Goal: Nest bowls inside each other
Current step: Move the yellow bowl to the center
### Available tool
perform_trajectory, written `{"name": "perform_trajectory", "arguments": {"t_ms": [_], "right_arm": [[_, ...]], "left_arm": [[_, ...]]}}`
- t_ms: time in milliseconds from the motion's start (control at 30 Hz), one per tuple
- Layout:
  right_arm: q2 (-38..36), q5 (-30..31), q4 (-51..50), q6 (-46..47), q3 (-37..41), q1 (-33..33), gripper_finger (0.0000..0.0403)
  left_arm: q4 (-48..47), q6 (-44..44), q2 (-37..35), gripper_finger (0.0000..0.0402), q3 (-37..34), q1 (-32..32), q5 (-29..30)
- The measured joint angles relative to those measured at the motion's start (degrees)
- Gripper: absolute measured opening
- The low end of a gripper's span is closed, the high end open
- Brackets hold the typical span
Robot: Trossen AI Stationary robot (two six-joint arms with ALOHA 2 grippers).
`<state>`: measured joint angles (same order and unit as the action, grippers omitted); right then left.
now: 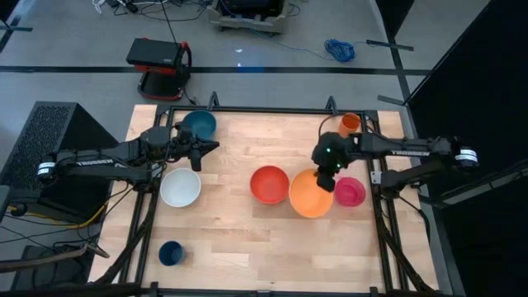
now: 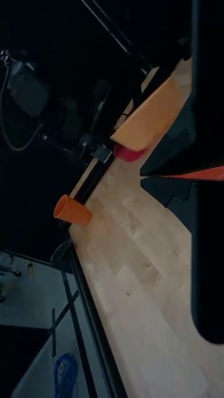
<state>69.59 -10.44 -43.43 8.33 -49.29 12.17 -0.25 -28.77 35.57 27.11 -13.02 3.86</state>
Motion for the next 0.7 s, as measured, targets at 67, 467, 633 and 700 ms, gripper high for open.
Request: {"name": "perform_trajectory", "arguments": {"t_ms": [67,467,633,700], "right_arm": [[2.3,0.2,-1.3,-2.3,-1.0,0.5,0.0000],[14.2,2.3,-4.5,-11.0,-6.7,1.0,0.0000],[18.5,2.9,-5.3,-13.6,-8.6,1.1,0.0000],[19.7,2.8,-5.2,-13.9,-8.6,1.1,0.0000]], "left_arm": [[0.0,0.0,0.0,0.0001,0.0,0.0,0.0],[-0.2,0.0,0.0,0.0001,0.0,0.0,-0.1],[-0.3,0.0,0.0,0.0001,0.0,0.0,-0.1],[-0.8,0.0,0.0,0.0001,0.0,0.0,-0.1]]}}
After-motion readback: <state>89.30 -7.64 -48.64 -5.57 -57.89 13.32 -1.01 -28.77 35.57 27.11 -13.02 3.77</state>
